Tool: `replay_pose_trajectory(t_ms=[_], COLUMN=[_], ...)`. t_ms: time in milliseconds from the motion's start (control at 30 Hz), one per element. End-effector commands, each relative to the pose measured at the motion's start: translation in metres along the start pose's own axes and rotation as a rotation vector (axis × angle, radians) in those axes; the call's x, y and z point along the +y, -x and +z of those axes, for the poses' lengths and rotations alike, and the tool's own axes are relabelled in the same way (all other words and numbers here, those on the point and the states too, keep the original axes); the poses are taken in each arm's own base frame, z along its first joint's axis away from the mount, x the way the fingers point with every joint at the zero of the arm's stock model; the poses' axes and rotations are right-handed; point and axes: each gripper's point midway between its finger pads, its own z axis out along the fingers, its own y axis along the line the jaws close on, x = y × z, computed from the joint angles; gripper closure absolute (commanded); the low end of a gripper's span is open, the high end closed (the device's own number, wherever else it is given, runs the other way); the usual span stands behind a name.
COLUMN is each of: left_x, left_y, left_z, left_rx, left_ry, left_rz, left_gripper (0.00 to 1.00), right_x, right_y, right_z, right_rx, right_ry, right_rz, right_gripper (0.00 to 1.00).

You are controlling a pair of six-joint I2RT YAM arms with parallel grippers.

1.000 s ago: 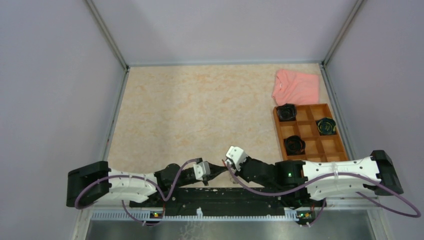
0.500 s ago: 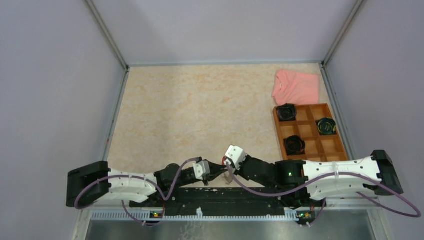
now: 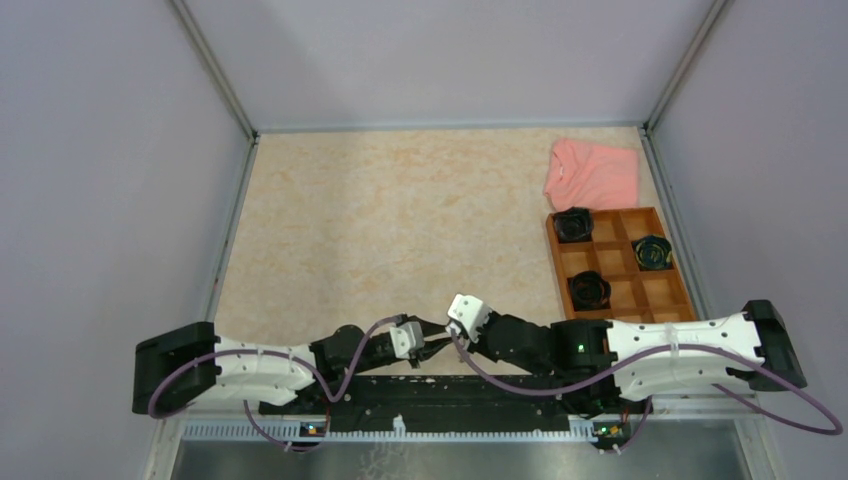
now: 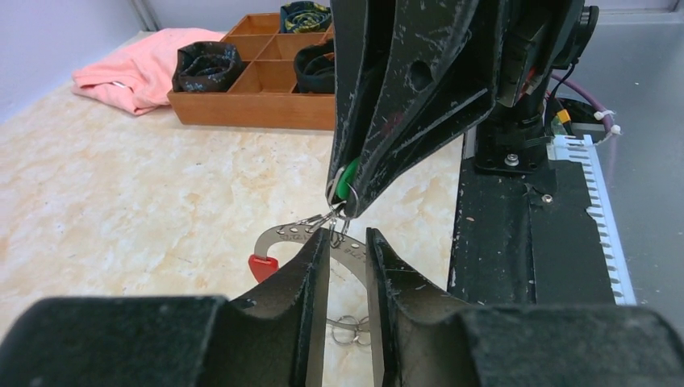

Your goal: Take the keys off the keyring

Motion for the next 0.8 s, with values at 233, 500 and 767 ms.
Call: replay_pose_trajectory(t_ms=[233,500,767], left_x=[0.004,0.009,0.003], left_y=[0.020,0.008,0.010], left_z=[0.011,0.000,-0.003], left_rx=[-0.041,-0.020,-0.047], left_ry=[0.005,0.053,0.023], left_rz=[0.061,-0.003,-0.013], left_gripper=[0.70,0.68,0.68], right_x=[0.003,0.001,0.001], right_y=[0.032,0.032,0.043], right_z=[-0.007,-0.010,-0.014], right_rx=[-0.085,-0.104,-0.170], right_ry=[0.030,0.024,0.036], right_rz=[0.010,0.026,0.003], right_gripper=[1.00,1.00,1.00])
